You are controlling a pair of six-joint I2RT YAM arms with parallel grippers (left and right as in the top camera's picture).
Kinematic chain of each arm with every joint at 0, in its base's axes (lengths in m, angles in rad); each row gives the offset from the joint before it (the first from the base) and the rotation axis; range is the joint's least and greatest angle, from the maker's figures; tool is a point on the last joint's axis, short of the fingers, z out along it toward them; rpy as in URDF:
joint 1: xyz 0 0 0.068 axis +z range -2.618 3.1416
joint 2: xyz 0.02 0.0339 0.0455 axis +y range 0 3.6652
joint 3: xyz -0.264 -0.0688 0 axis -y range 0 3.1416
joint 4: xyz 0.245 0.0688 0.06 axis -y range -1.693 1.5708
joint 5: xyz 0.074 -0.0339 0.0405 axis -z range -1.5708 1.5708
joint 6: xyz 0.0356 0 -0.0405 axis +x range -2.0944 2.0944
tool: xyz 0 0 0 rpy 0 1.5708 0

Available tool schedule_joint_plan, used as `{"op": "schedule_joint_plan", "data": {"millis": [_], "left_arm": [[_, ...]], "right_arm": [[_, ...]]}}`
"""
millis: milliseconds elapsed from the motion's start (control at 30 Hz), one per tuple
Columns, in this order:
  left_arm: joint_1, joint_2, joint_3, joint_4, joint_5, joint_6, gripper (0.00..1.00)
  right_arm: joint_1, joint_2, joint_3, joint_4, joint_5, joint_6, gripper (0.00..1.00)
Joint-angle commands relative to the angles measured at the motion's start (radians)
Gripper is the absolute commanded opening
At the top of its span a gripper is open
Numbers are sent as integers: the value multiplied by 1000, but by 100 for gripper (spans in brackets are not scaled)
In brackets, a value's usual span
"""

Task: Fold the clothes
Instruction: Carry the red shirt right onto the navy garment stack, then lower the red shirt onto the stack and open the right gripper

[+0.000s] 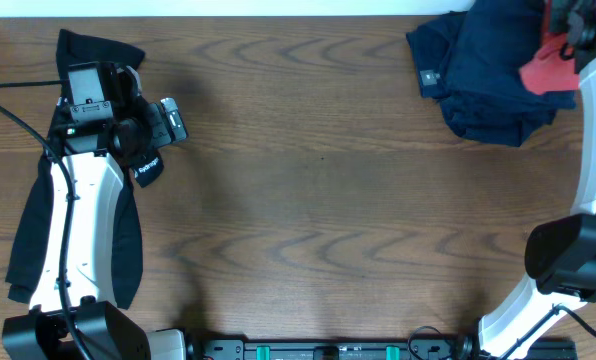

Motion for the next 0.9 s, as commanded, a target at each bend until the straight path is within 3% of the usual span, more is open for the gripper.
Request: {"op": "schedule_joint_plan", "data": {"millis": [0, 467, 867], "left_arm": [[2, 2, 11, -3, -5, 5, 98], [3, 2, 11, 4, -5, 6, 98], [2, 2, 11, 5, -5, 6, 98]], "right_arm": [[-10, 58, 27, 26, 13, -97, 1], [-16, 288, 27, 114, -2, -76, 1], [43, 336, 27, 237, -123, 51, 1]]}}
